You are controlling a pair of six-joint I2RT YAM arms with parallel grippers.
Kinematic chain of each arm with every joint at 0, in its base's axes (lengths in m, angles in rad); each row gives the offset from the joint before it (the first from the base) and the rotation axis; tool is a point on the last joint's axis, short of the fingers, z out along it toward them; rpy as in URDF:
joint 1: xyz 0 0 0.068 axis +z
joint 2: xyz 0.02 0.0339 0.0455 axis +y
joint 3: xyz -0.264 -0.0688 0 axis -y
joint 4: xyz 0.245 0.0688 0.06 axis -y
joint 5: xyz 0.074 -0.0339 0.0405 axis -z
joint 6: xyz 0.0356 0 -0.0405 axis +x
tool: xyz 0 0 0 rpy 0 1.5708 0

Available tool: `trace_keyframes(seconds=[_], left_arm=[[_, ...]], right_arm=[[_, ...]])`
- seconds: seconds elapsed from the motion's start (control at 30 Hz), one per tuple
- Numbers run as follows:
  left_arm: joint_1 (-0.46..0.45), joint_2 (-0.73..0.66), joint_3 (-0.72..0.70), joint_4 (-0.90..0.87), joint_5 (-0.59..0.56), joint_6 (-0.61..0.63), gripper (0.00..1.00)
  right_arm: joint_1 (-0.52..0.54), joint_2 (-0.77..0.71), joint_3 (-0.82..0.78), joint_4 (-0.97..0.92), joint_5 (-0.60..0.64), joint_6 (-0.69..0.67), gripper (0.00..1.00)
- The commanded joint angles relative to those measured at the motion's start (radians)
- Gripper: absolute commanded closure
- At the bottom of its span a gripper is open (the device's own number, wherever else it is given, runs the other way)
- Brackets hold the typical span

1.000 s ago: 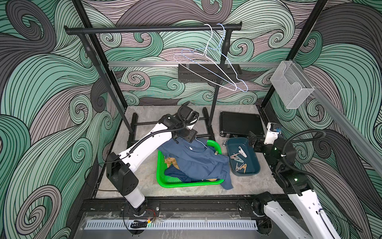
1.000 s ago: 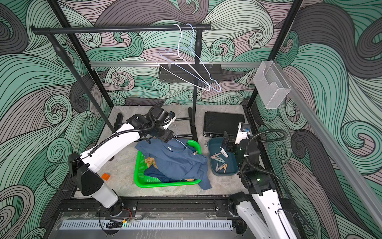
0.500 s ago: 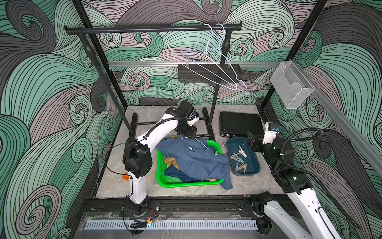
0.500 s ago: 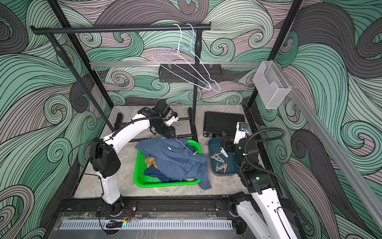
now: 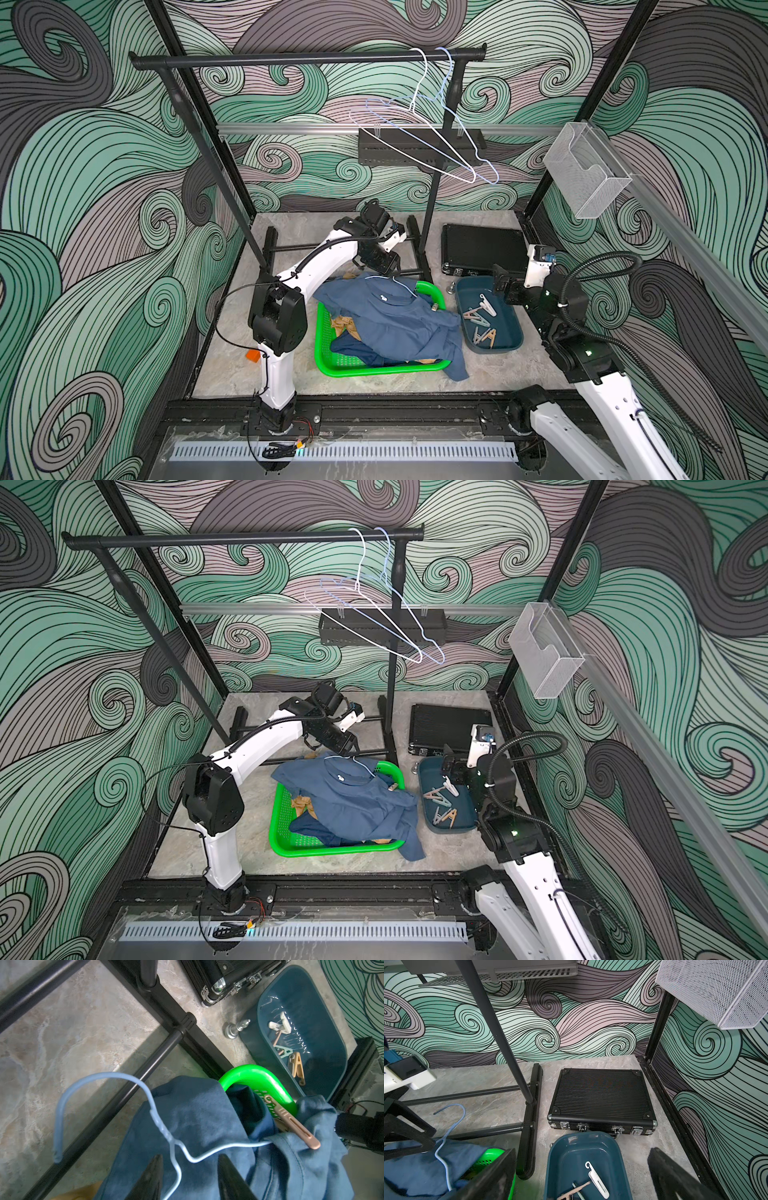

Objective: Remove the clothespins securing t-shirts to the hanger
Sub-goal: Pick up the hanger from the basket.

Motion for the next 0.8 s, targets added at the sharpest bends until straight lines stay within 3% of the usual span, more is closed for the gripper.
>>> trace_keyframes(seconds=[0.0,0.13,0.23,0.43,0.57,0.77], left_arm=[[0.008,0.028,-0.002,-0.002,0.011,0.017,0.56],[0.009,0.032,-0.010,0.002,-0.032,0.022,0.56],[0.013,0.042,-0.016,0.008,-0.002,0.014,0.56],[0.030,0.026,-0.054,0.076,0.107,-0.024,0.69],[0.036,0.024,-0.062,0.085,0.110,-0.031,0.72],[0.045,0.006,-0.070,0.091,0.116,-0.041,0.88]], right_arm=[[-0.005,-0.001,0.009,0.024,-0.010,0.000,0.01],[-0.005,-0.005,0.008,0.024,-0.012,0.000,0.01],[-0.006,-0.007,0.008,0.023,-0.014,0.001,0.01],[-0.005,-0.009,0.008,0.024,-0.016,0.000,0.01],[-0.005,-0.011,0.011,0.023,-0.021,0.001,0.01],[-0.005,-0.014,0.008,0.019,-0.037,0.002,0.01]])
